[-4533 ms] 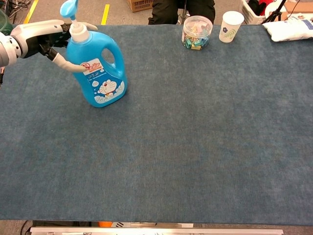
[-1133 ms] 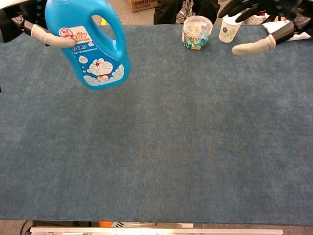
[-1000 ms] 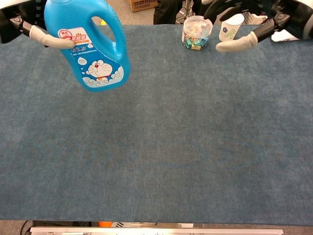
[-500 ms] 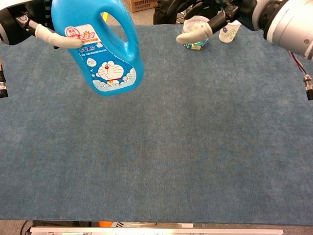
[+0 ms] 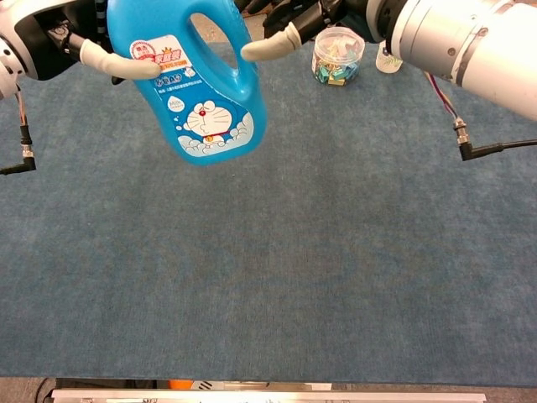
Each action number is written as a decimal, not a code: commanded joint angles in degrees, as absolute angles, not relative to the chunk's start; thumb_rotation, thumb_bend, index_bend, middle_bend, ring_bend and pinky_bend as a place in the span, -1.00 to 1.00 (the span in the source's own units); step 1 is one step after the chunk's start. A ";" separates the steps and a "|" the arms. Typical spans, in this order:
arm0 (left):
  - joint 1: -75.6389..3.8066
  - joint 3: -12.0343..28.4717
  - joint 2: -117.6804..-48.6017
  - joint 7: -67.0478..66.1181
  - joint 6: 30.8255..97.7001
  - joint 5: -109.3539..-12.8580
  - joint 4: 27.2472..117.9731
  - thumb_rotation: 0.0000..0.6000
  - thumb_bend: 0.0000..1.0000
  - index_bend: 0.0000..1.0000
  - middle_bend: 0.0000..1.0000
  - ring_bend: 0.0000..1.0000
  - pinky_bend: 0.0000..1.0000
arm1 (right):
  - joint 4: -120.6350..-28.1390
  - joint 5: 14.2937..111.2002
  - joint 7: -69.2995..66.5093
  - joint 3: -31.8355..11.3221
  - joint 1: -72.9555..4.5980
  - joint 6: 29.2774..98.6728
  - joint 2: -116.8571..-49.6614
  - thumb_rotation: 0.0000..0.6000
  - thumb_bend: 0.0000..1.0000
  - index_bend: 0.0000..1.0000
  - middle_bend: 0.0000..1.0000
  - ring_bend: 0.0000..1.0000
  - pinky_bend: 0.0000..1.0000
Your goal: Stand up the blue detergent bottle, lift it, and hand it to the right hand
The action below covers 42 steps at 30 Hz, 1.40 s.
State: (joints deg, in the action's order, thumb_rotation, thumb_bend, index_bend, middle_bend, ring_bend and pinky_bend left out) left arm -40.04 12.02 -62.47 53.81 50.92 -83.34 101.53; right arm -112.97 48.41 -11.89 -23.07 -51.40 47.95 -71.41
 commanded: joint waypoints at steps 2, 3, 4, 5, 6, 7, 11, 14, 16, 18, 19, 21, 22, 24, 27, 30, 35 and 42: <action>-40.27 11.97 -62.84 53.75 50.93 -83.07 101.21 1.00 -0.70 -0.13 -0.01 -0.10 0.46 | -112.51 47.23 -12.63 -23.45 -52.04 47.58 -72.47 1.00 -0.76 -0.47 -0.30 -0.55 -0.54; -40.31 11.97 -62.93 53.77 50.96 -82.97 101.05 1.00 -0.70 -0.13 -0.01 -0.10 0.46 | -112.45 47.13 -12.88 -23.40 -52.02 47.40 -72.60 1.00 -0.76 -0.47 -0.30 -0.54 -0.53; -40.32 11.98 -63.03 53.84 51.03 -82.88 100.88 1.00 -0.70 -0.13 -0.01 -0.10 0.46 | -112.42 47.07 -13.21 -23.34 -51.95 47.17 -72.69 1.00 -0.76 -0.46 -0.28 -0.52 -0.52; -40.33 11.99 -63.13 53.98 51.08 -82.78 100.72 1.00 -0.70 -0.13 -0.01 -0.10 0.46 | -112.35 47.13 -13.84 -23.42 -51.76 47.10 -72.91 1.00 -0.76 -0.45 -0.27 -0.51 -0.50; -40.35 12.01 -63.22 54.23 51.11 -82.65 100.55 1.00 -0.70 -0.13 -0.01 -0.10 0.46 | -112.16 47.43 -14.74 -23.43 -51.45 46.91 -73.23 1.00 -0.76 -0.44 -0.26 -0.50 -0.50; -40.33 12.03 -63.32 54.43 51.25 -82.59 100.44 1.00 -0.70 -0.13 -0.01 -0.10 0.46 | -111.89 47.75 -15.22 -23.34 -51.27 46.70 -73.43 1.00 -0.76 -0.42 -0.26 -0.49 -0.48; -40.40 11.89 -63.64 54.94 51.45 -82.81 100.01 1.00 -0.70 -0.13 -0.01 -0.10 0.46 | -110.88 49.19 -18.36 -23.44 -50.43 45.55 -74.62 1.00 -0.76 -0.41 -0.25 -0.48 -0.48; -40.53 11.69 -63.67 55.38 51.34 -83.01 99.77 1.00 -0.70 -0.13 -0.01 -0.10 0.46 | -109.96 50.81 -22.04 -24.26 -49.81 43.49 -75.06 1.00 -0.76 -0.41 -0.25 -0.47 -0.47; -40.59 11.59 -63.70 55.58 51.30 -83.10 99.77 1.00 -0.70 -0.13 -0.01 -0.10 0.46 | -109.18 52.02 -23.00 -24.52 -49.69 43.03 -75.39 1.00 -0.76 -0.39 -0.24 -0.46 -0.47; -40.65 11.52 -63.73 55.79 51.36 -83.23 99.83 1.00 -0.70 -0.13 -0.01 -0.10 0.46 | -108.71 52.91 -23.86 -24.81 -49.68 42.55 -75.62 1.00 -0.76 -0.38 -0.23 -0.45 -0.47; -40.69 11.47 -63.74 55.82 51.37 -83.32 99.85 1.00 -0.70 -0.13 -0.01 -0.10 0.46 | -108.60 53.20 -24.14 -24.94 -49.70 42.36 -75.65 1.00 -0.76 -0.38 -0.23 -0.45 -0.47; -40.78 11.41 -63.79 55.86 51.41 -83.40 99.84 1.00 -0.70 -0.13 -0.01 -0.10 0.46 | -108.58 53.89 -24.71 -25.12 -49.70 41.91 -75.63 1.00 -0.76 -0.38 -0.23 -0.45 -0.47; -40.83 11.40 -63.81 55.90 51.39 -83.39 99.79 1.00 -0.70 -0.13 -0.01 -0.10 0.46 | -108.67 54.12 -25.06 -25.21 -49.65 41.73 -75.59 1.00 -0.76 -0.38 -0.23 -0.44 -0.47; -40.93 11.41 -63.88 55.99 51.37 -83.26 99.66 1.00 -0.70 -0.13 -0.01 -0.10 0.46 | -108.76 54.88 -25.29 -25.19 -49.52 41.79 -75.65 1.00 -0.75 -0.38 -0.22 -0.43 -0.46; -41.04 11.40 -64.02 56.31 51.33 -83.13 99.64 1.00 -0.70 -0.13 -0.01 -0.10 0.46 | -108.72 55.38 -25.63 -25.06 -49.58 41.61 -75.97 1.00 -0.76 -0.37 -0.21 -0.42 -0.44; -41.22 11.42 -64.30 56.42 51.22 -82.92 99.43 1.00 -0.70 -0.13 -0.01 -0.10 0.46 | -108.66 55.68 -25.72 -24.95 -49.74 41.63 -76.39 1.00 -0.76 -0.37 -0.20 -0.41 -0.43; -41.48 11.52 -64.68 56.70 51.04 -82.54 99.08 1.00 -0.70 -0.13 -0.01 -0.10 0.46 | -108.52 55.69 -26.03 -24.87 -49.64 42.52 -77.30 1.00 -0.74 -0.33 -0.16 -0.37 -0.37; -41.82 11.62 -65.06 56.81 50.55 -81.86 98.38 1.00 -0.70 -0.13 -0.01 -0.10 0.46 | -108.47 55.33 -25.80 -24.53 -49.41 43.51 -77.94 1.00 -0.69 -0.24 -0.10 -0.29 -0.21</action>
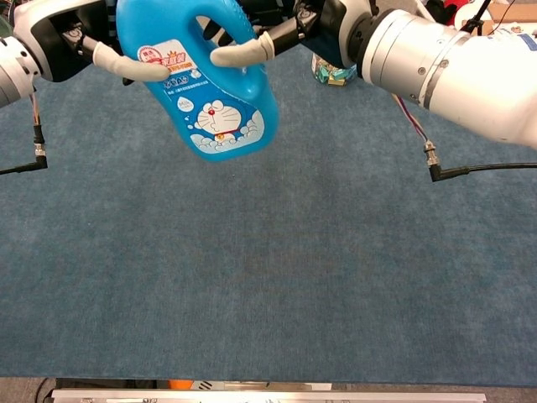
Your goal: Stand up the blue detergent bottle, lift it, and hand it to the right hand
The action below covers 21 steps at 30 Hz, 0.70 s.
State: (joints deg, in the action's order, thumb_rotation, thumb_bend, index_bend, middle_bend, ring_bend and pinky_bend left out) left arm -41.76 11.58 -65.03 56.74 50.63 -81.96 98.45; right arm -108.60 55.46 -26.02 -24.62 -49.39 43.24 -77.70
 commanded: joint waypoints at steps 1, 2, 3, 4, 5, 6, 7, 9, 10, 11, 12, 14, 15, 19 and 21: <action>-41.85 11.64 -65.05 56.88 50.50 -81.84 98.38 1.00 -0.70 -0.13 -0.01 -0.10 0.46 | -108.44 55.18 -25.85 -24.55 -49.44 43.59 -78.09 1.00 -0.68 -0.23 -0.10 -0.28 -0.20; -41.87 11.65 -65.04 56.95 50.47 -81.84 98.38 1.00 -0.70 -0.13 -0.01 -0.10 0.46 | -108.39 55.04 -25.88 -24.58 -49.46 43.68 -78.24 1.00 -0.67 -0.23 -0.09 -0.28 -0.20; -41.90 11.66 -65.04 56.96 50.43 -81.80 98.38 1.00 -0.70 -0.13 -0.01 -0.10 0.46 | -108.31 54.99 -25.72 -24.52 -49.53 43.76 -78.41 1.00 -0.67 -0.22 -0.09 -0.27 -0.20; -41.92 11.67 -65.05 56.91 50.41 -81.79 98.38 1.00 -0.70 -0.13 -0.01 -0.10 0.46 | -108.31 55.02 -25.57 -24.47 -49.58 43.82 -78.51 1.00 -0.66 -0.22 -0.09 -0.27 -0.19; -41.96 11.68 -65.05 56.91 50.37 -81.76 98.38 1.00 -0.70 -0.13 -0.01 -0.10 0.46 | -108.34 55.04 -25.48 -24.46 -49.61 43.93 -78.63 1.00 -0.66 -0.21 -0.08 -0.26 -0.18; -41.99 11.70 -65.04 56.92 50.31 -81.70 98.38 1.00 -0.70 -0.13 -0.01 -0.10 0.46 | -108.35 55.00 -25.31 -24.41 -49.65 44.08 -78.79 1.00 -0.65 -0.20 -0.08 -0.26 -0.17; -42.00 11.72 -65.05 56.89 50.32 -81.68 98.36 1.00 -0.70 -0.13 -0.01 -0.10 0.46 | -108.32 54.97 -25.06 -24.32 -49.71 44.18 -78.90 1.00 -0.64 -0.20 -0.07 -0.25 -0.15; -42.03 11.75 -65.05 56.91 50.27 -81.58 98.30 1.00 -0.70 -0.14 -0.01 -0.10 0.46 | -108.08 54.77 -24.42 -24.05 -49.85 44.50 -79.27 1.00 -0.62 -0.17 -0.06 -0.23 -0.13; -42.04 11.76 -65.03 56.88 50.26 -81.55 98.27 1.00 -0.70 -0.14 -0.01 -0.10 0.46 | -107.98 54.57 -24.16 -23.94 -49.89 44.70 -79.47 1.00 -0.57 -0.16 -0.05 -0.22 -0.11; -42.06 11.76 -65.00 56.80 50.20 -81.50 98.23 1.00 -0.70 -0.14 -0.01 -0.10 0.46 | -107.82 54.31 -23.76 -23.83 -49.97 45.02 -79.76 1.00 -0.50 -0.13 -0.04 -0.20 -0.09; -42.08 11.76 -64.97 56.73 50.14 -81.45 98.21 1.00 -0.70 -0.14 -0.01 -0.10 0.46 | -107.70 54.13 -23.49 -23.72 -50.03 45.16 -79.94 1.00 -0.45 -0.12 -0.03 -0.19 -0.08; -42.13 11.76 -64.86 56.65 50.00 -81.39 98.26 1.00 -0.70 -0.14 -0.01 -0.10 0.46 | -107.50 53.78 -23.03 -23.60 -50.15 45.34 -80.20 1.00 -0.36 -0.10 -0.02 -0.17 -0.07; -42.17 11.73 -64.76 56.58 49.86 -81.38 98.32 1.00 -0.70 -0.14 -0.01 -0.10 0.46 | -107.34 53.62 -22.72 -23.58 -50.24 45.51 -80.36 1.00 -0.32 -0.09 -0.01 -0.17 -0.06; -42.14 11.65 -64.58 56.20 49.82 -81.38 98.38 1.00 -0.70 -0.17 -0.03 -0.11 0.46 | -107.13 53.11 -22.14 -23.70 -50.47 45.66 -80.59 1.00 -0.22 -0.06 0.00 -0.15 -0.04; -42.02 11.68 -64.61 56.04 49.99 -81.19 98.30 1.00 -0.70 -0.20 -0.04 -0.13 0.46 | -107.05 52.92 -22.13 -23.90 -50.47 45.69 -80.56 1.00 -0.21 -0.04 0.00 -0.14 -0.04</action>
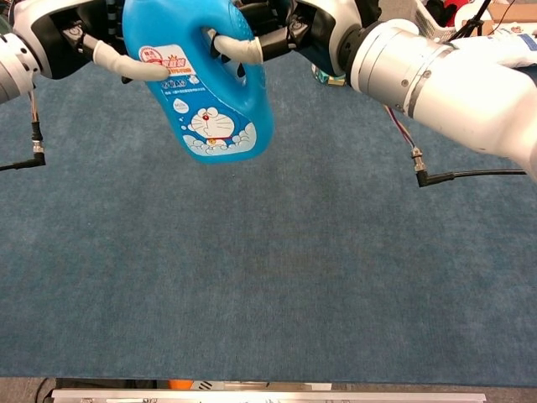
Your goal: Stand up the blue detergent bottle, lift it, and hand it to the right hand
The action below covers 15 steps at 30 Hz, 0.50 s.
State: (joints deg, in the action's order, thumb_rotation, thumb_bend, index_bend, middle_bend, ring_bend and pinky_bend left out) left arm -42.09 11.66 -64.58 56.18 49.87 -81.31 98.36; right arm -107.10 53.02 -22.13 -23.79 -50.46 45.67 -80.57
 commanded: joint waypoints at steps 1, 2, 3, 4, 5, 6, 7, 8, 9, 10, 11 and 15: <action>-41.98 11.66 -64.64 55.90 50.04 -81.15 98.23 1.00 -0.70 -0.21 -0.05 -0.14 0.46 | -107.04 52.87 -22.15 -23.96 -50.45 45.66 -80.52 1.00 -0.21 -0.04 0.00 -0.14 -0.04; -41.95 11.62 -64.63 55.78 50.02 -81.11 98.18 1.00 -0.70 -0.24 -0.06 -0.15 0.46 | -107.03 52.86 -22.17 -23.99 -50.41 45.65 -80.46 1.00 -0.21 -0.04 0.00 -0.13 -0.04; -41.94 11.55 -64.60 55.62 49.88 -80.98 98.14 1.00 -0.70 -0.28 -0.08 -0.17 0.46 | -107.03 52.91 -22.15 -24.01 -50.35 45.61 -80.35 1.00 -0.21 -0.04 0.00 -0.13 -0.04; -41.97 11.45 -64.50 55.52 49.66 -80.98 98.15 1.00 -0.70 -0.35 -0.11 -0.21 0.45 | -107.09 52.99 -22.19 -24.00 -50.27 45.57 -80.25 1.00 -0.21 -0.04 0.00 -0.13 -0.04; -42.03 11.36 -64.33 55.56 49.39 -81.09 98.18 1.00 -0.70 -0.48 -0.19 -0.28 0.41 | -107.17 53.09 -22.27 -24.03 -50.16 45.54 -80.13 1.00 -0.21 -0.04 0.00 -0.13 -0.04; -42.05 11.26 -64.15 55.68 49.19 -81.19 98.20 1.00 -0.70 -0.58 -0.26 -0.35 0.36 | -107.24 53.27 -22.37 -24.04 -50.02 45.51 -79.95 1.00 -0.21 -0.04 0.00 -0.13 -0.04; -42.05 11.19 -64.07 55.83 49.09 -81.32 98.18 1.00 -0.70 -0.66 -0.32 -0.42 0.29 | -107.23 53.39 -22.45 -24.07 -49.90 45.57 -79.87 1.00 -0.21 -0.04 0.00 -0.13 -0.04; -42.13 11.06 -63.87 56.02 48.80 -81.55 98.17 1.00 -0.70 -0.78 -0.44 -0.55 0.16 | -107.21 53.50 -22.56 -24.09 -49.79 45.56 -79.77 1.00 -0.21 -0.04 0.00 -0.13 -0.04; -42.25 10.89 -63.51 56.26 48.37 -81.85 98.16 1.00 -0.70 -0.88 -0.57 -0.68 0.00 | -107.18 53.63 -22.75 -24.14 -49.65 45.47 -79.59 1.00 -0.21 -0.04 0.00 -0.13 -0.04; -42.28 10.84 -63.32 56.41 48.26 -82.00 98.11 1.00 -0.70 -0.93 -0.66 -0.76 -0.10 | -107.14 53.72 -22.93 -24.22 -49.52 45.49 -79.48 1.00 -0.21 -0.04 0.00 -0.13 -0.04; -42.27 10.80 -63.20 56.45 48.23 -82.06 98.01 1.00 -0.70 -0.99 -0.79 -0.87 -0.23 | -107.10 53.83 -23.14 -24.31 -49.39 45.49 -79.36 1.00 -0.21 -0.04 0.00 -0.13 -0.04; -42.33 10.47 -62.47 56.77 47.68 -82.38 97.82 1.00 -0.70 -1.00 -0.99 -1.00 -0.38 | -107.05 54.51 -24.20 -24.72 -48.73 45.45 -78.72 1.00 -0.21 -0.04 0.00 -0.13 -0.04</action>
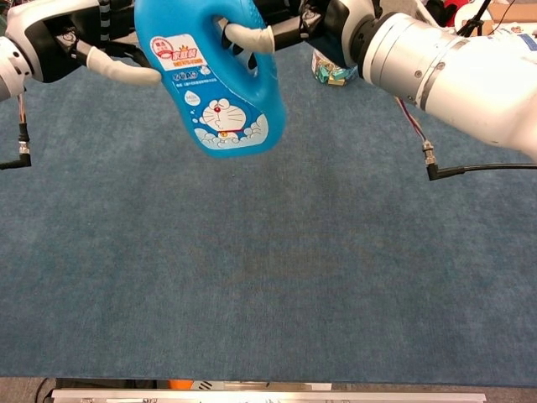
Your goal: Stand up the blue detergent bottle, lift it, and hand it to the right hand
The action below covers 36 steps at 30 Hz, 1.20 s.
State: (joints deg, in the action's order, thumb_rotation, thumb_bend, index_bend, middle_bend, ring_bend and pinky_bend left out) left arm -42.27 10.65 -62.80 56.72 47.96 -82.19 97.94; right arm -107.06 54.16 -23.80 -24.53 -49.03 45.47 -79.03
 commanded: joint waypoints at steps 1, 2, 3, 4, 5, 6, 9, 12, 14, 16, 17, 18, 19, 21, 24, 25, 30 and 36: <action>-42.31 10.41 -62.30 56.82 47.61 -82.41 97.78 1.00 -0.70 -1.00 -1.00 -1.00 -0.39 | -107.07 54.71 -24.42 -24.78 -48.59 45.35 -78.52 1.00 -0.21 -0.04 0.00 -0.13 -0.04; -42.28 10.35 -62.15 56.79 47.56 -82.37 97.73 1.00 -0.70 -1.00 -1.00 -1.00 -0.40 | -107.08 54.93 -24.59 -24.82 -48.44 45.35 -78.33 1.00 -0.21 -0.04 0.00 -0.13 -0.04; -42.30 10.19 -61.85 56.70 47.30 -82.45 97.67 1.00 -0.70 -1.00 -1.00 -1.00 -0.40 | -107.11 55.28 -24.78 -24.83 -48.23 45.33 -78.08 1.00 -0.21 -0.04 0.00 -0.13 -0.04; -42.30 10.09 -61.61 56.69 47.13 -82.48 97.61 1.00 -0.70 -1.00 -1.00 -1.00 -0.41 | -107.17 55.55 -25.02 -24.84 -48.06 45.23 -77.86 1.00 -0.21 -0.04 0.00 -0.13 -0.04; -42.24 9.99 -61.37 56.57 47.06 -82.43 97.48 1.00 -0.70 -1.00 -1.00 -1.00 -0.42 | -107.26 55.93 -25.37 -24.85 -47.79 45.13 -77.54 1.00 -0.21 -0.04 0.00 -0.13 -0.04; -42.20 9.89 -61.17 56.48 46.96 -82.43 97.42 1.00 -0.70 -1.00 -1.00 -1.00 -0.42 | -107.34 56.25 -25.63 -24.86 -47.57 45.11 -77.29 1.00 -0.21 -0.04 0.00 -0.13 -0.04; -41.92 9.56 -60.43 56.39 46.86 -82.43 97.21 1.00 -0.70 -1.00 -1.00 -1.00 -0.43 | -108.01 57.86 -26.86 -24.93 -46.55 44.99 -76.06 1.00 -0.21 -0.04 0.00 -0.13 -0.04; -41.57 9.13 -59.77 56.01 46.78 -82.45 96.76 1.00 -0.70 -1.00 -1.00 -1.00 -0.43 | -109.20 60.26 -28.00 -24.88 -45.02 45.59 -74.35 1.00 -0.21 -0.04 0.00 -0.13 -0.04; -41.33 8.74 -59.31 55.34 46.64 -82.47 96.29 1.00 -0.70 -1.00 -1.00 -1.00 -0.43 | -110.24 62.04 -28.90 -24.73 -43.75 46.24 -73.04 1.00 -0.21 -0.04 0.00 -0.13 -0.04; -41.08 8.38 -58.89 54.77 46.53 -82.43 96.04 1.00 -0.70 -1.00 -1.00 -1.00 -0.43 | -111.17 63.67 -29.84 -24.54 -42.53 46.89 -71.79 1.00 -0.21 -0.04 0.00 -0.13 -0.04; -40.91 8.12 -58.54 54.45 46.47 -82.51 95.88 1.00 -0.70 -1.00 -1.00 -1.00 -0.43 | -111.81 64.76 -30.55 -24.37 -41.61 47.45 -70.94 1.00 -0.21 -0.04 0.00 -0.13 -0.04; -40.69 7.95 -58.35 54.02 46.64 -82.56 95.67 1.00 -0.70 -1.00 -1.00 -1.00 -0.43 | -112.31 65.72 -31.09 -24.16 -40.87 47.89 -70.25 1.00 -0.21 -0.04 0.00 -0.13 -0.04; -40.46 7.76 -58.18 53.34 46.86 -82.61 95.42 1.00 -0.70 -1.00 -1.00 -1.00 -0.43 | -112.77 66.74 -31.68 -23.95 -40.09 48.40 -69.55 1.00 -0.21 -0.04 0.00 -0.13 -0.04; -39.90 7.28 -57.79 50.71 47.50 -82.65 94.75 1.00 -0.70 -1.00 -1.00 -1.00 -0.43 | -113.80 69.25 -33.25 -23.33 -38.09 49.82 -67.86 1.00 -0.21 -0.04 0.00 -0.13 -0.04; -38.79 6.62 -57.46 44.96 48.98 -82.13 94.11 1.00 -0.70 -1.00 -1.00 -1.00 -0.43 | -115.08 72.93 -36.08 -22.38 -35.26 51.99 -65.48 1.00 -0.21 -0.04 0.00 -0.13 -0.04; -38.43 6.36 -57.39 42.96 49.38 -81.91 93.96 1.00 -0.70 -1.00 -1.00 -1.00 -0.43 | -115.33 74.15 -36.82 -21.97 -34.45 52.63 -64.74 1.00 -0.21 -0.04 0.00 -0.13 -0.04; -35.88 5.50 -57.35 29.43 52.88 -78.81 94.03 1.00 -0.70 -1.00 -1.00 -1.00 -0.43 | -116.13 80.41 -41.36 -19.22 -29.81 57.22 -61.39 1.00 -0.21 -0.04 0.00 -0.13 -0.04; -32.65 5.07 -56.32 16.42 57.11 -73.58 96.43 1.00 -0.70 -1.00 -1.00 -1.00 -0.43 | -115.61 86.41 -45.59 -15.90 -25.23 63.23 -58.47 1.00 -0.21 -0.04 0.00 -0.13 -0.04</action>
